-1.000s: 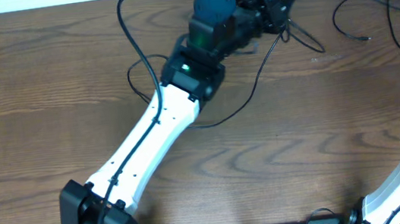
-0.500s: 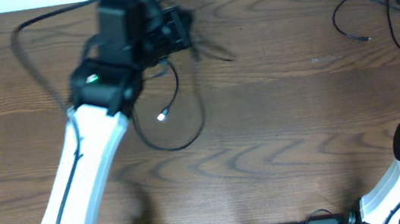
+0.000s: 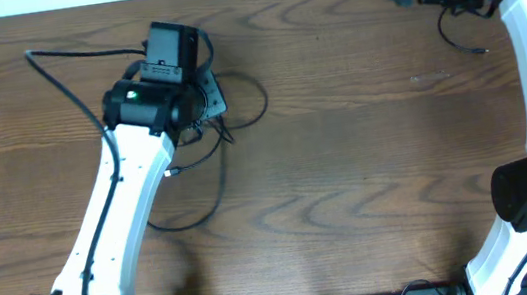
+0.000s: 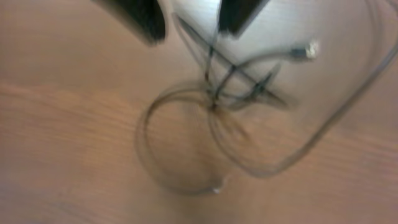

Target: Untangle cables

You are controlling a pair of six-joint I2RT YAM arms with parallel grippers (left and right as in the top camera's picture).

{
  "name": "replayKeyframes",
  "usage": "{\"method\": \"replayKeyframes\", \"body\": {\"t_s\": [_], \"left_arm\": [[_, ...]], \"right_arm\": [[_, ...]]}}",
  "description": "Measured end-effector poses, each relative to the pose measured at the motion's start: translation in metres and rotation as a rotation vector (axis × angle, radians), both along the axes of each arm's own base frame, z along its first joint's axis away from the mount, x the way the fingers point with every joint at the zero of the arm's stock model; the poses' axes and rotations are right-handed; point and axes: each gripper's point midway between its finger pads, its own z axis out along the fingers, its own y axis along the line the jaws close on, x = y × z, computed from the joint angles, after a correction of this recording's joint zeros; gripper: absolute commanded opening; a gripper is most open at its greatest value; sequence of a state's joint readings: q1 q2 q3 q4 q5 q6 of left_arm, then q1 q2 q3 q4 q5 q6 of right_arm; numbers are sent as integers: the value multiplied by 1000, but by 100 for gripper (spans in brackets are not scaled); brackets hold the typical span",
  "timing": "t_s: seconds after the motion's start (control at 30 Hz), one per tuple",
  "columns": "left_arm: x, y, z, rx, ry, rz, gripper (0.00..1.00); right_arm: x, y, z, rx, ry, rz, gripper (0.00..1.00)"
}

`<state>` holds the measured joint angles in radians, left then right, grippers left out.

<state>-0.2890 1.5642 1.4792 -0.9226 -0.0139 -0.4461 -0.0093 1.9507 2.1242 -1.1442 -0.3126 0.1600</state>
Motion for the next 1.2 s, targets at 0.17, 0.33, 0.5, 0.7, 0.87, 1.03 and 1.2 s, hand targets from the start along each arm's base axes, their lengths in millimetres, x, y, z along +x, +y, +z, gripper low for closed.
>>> {"method": "replayKeyframes", "body": {"t_s": [0.17,0.33,0.5,0.7,0.87,1.03,1.2], "left_arm": [[-2,16,-23,100,66,41,61],[-5,30,-24,143,75,94,70],[-13,64,-11,123,71,236,71],[-47,141,41,49,-45,562,88],[-85,182,72,17,-122,745,88],[-110,191,73,21,-90,798,91],[-121,190,67,29,-40,805,99]], "right_arm": [[-12,14,-7,-6,50,28,99],[-23,38,-14,17,97,83,99],[-39,91,-46,53,159,203,99],[-64,171,-119,69,196,375,99],[-84,241,-166,-17,98,486,99],[-110,309,-192,-147,-19,549,99],[-118,352,-215,-160,-97,554,99]]}}
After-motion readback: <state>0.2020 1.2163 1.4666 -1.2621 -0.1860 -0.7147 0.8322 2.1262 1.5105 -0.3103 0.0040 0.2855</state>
